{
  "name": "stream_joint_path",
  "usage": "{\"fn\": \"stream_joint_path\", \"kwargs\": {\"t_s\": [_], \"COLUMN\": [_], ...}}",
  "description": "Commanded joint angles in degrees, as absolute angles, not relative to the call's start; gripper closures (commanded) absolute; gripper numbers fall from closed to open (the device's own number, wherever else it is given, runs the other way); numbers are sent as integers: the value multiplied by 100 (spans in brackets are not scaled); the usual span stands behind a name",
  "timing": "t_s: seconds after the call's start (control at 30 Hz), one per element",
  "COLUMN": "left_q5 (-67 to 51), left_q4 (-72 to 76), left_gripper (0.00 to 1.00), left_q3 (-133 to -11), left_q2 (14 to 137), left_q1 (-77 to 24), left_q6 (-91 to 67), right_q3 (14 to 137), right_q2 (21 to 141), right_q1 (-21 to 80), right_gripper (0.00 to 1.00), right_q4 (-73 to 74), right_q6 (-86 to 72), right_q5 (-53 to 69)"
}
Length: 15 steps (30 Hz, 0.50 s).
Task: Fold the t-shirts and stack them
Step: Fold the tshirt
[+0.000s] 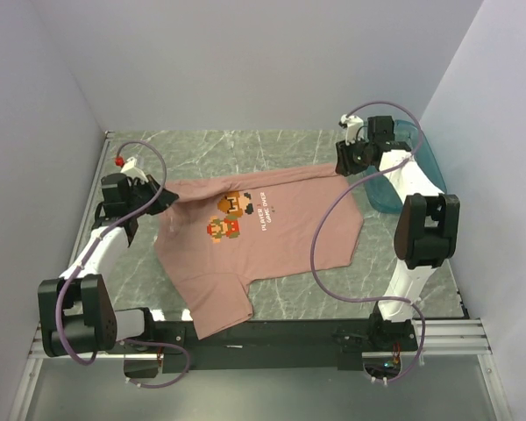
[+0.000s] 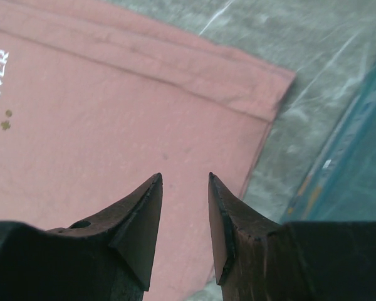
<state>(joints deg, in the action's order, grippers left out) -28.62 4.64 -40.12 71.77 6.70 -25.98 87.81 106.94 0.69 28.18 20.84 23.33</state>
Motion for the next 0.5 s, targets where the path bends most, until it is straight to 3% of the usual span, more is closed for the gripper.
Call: {"fn": "stream_joint_path", "kwargs": {"t_s": [0.0, 0.2, 0.3, 0.33, 0.4, 0.43, 0.47], "left_q5": [-2839, -2796, -2260, -2085, -1593, -1556, -1608], "left_q4": [317, -377, -746, -756, -616, -598, -624], "left_gripper": [99, 96, 71, 52, 27, 18, 18], "left_q3": [-3964, -3850, -3823, -3823, -3902, -3972, -4268], "left_q2": [7022, 7110, 6673, 6279, 5969, 5950, 6081], "left_q1": [528, 290, 237, 237, 237, 237, 246], "left_q6": [-2461, -2618, -2821, -2830, -2839, -2787, -2699], "right_q3": [8597, 8271, 8043, 7972, 7780, 7717, 7647], "right_q2": [10363, 10169, 9924, 9836, 9546, 9441, 9239], "right_q1": [26, 18, 26, 26, 26, 18, 26], "right_gripper": [58, 58, 58, 58, 57, 57, 57], "right_q4": [2821, 2795, 2839, 2874, 3014, 3084, 3172], "right_q6": [2022, 1934, 1846, 1828, 1819, 1872, 1898], "right_q5": [2654, 2795, 2961, 3014, 3172, 3251, 3382]}}
